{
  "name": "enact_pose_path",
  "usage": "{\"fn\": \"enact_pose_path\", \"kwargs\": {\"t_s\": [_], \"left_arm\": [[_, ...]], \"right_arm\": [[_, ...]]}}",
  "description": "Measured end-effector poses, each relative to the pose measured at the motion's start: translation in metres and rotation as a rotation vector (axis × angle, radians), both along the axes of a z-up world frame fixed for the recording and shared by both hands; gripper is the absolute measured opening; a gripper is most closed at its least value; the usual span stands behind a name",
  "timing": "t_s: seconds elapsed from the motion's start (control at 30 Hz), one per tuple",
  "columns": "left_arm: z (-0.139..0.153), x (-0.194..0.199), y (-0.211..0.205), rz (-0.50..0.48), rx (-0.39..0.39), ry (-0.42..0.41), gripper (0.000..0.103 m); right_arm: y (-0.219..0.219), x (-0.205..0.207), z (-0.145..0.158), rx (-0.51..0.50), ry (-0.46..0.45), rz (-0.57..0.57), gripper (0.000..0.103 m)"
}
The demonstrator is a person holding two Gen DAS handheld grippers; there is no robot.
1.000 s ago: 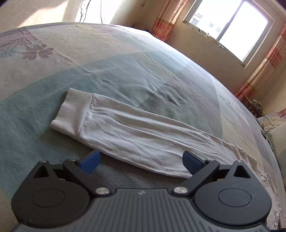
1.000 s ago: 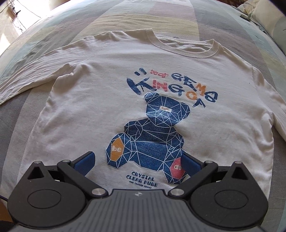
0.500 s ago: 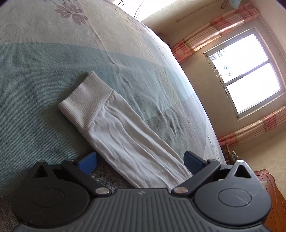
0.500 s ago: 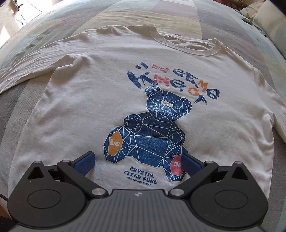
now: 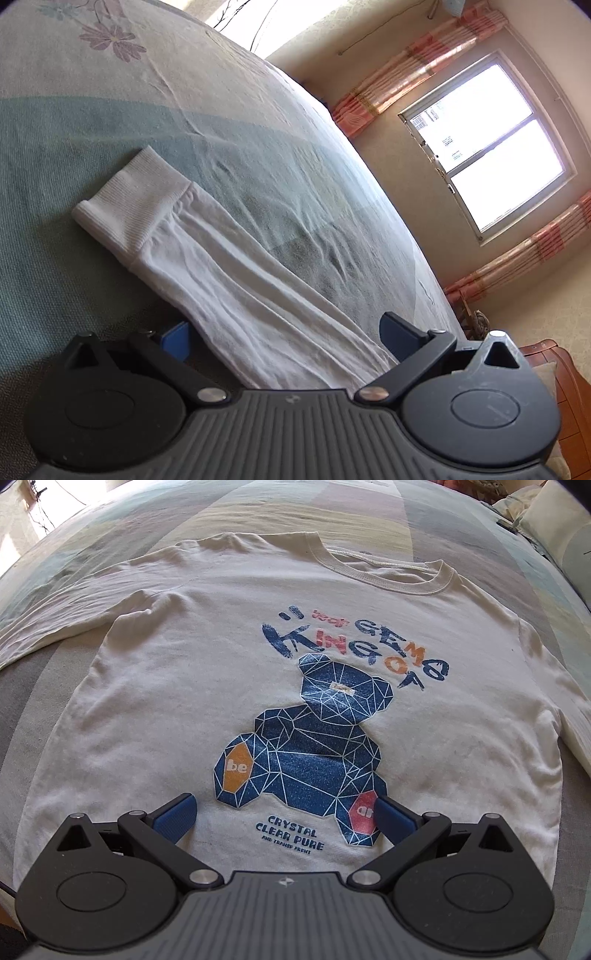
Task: Fold clothes
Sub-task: 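Lower the left gripper onto the sleeve cuff and close on it, then lift the cuff with the left gripper and carry it over the body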
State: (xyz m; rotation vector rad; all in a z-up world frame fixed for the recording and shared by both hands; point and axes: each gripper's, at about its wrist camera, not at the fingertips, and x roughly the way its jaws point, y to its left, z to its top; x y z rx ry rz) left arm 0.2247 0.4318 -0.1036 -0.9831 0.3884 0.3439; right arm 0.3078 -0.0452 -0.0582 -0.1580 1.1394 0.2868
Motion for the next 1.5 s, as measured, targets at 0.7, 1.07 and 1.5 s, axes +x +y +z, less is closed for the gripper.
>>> {"fn": "enact_pose_path", "kwargs": {"t_s": [0.7,1.07,1.5], "left_arm": [[0.012,0.034,-0.017,0.005,0.183,0.022,0.101],[0.054,0.038,-0.031,-0.037,0.267,-0.055,0.101],[0.109,0.059,-0.067,-0.142,0.355,-0.131,0.101]], "right_arm": [[-0.004,-0.009,0.005,0.032,0.01,-0.036,0.103],[-0.003,-0.02,0.03,0.162,-0.053,-0.02,0.103],[-0.014,-0.03,0.038,0.195,-0.099,-0.022,0.103]]}}
